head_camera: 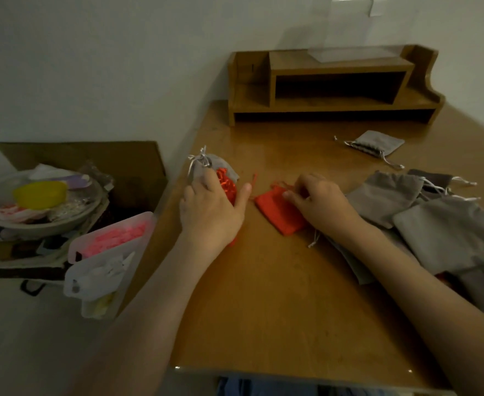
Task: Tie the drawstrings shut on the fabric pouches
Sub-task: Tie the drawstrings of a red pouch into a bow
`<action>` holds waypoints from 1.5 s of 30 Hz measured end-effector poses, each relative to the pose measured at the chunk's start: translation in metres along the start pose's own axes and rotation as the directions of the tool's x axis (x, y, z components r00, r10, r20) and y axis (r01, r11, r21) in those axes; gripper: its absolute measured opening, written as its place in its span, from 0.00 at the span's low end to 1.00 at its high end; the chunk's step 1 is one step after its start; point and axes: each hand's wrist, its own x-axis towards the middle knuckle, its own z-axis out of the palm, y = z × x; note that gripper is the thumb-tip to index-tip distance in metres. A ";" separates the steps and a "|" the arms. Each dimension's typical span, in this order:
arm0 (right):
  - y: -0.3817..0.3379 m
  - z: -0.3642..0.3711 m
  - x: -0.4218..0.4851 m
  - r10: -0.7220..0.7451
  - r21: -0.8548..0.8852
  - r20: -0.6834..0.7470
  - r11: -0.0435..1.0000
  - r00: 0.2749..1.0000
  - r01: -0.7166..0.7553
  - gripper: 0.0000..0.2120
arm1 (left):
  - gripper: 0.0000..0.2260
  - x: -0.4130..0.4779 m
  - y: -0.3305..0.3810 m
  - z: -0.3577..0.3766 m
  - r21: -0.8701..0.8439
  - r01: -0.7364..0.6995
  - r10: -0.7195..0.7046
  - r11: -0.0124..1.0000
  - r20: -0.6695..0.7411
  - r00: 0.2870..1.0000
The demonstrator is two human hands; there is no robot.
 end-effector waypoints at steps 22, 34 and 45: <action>-0.014 -0.011 -0.014 -0.125 0.596 -0.040 0.793 0.991 0.125 0.14 | 0.18 0.007 0.011 0.015 -0.156 -0.433 0.371 0.888 -0.312 0.874; -0.012 -0.013 -0.014 -0.088 0.795 0.337 0.560 0.937 -0.233 0.14 | 0.09 0.004 0.013 0.010 -0.504 -0.543 0.422 0.672 -0.342 0.840; -0.006 -0.014 -0.008 0.145 0.720 0.164 0.658 0.976 -0.219 0.13 | 0.06 0.011 0.007 0.010 -0.608 -0.426 0.233 0.670 -0.372 0.898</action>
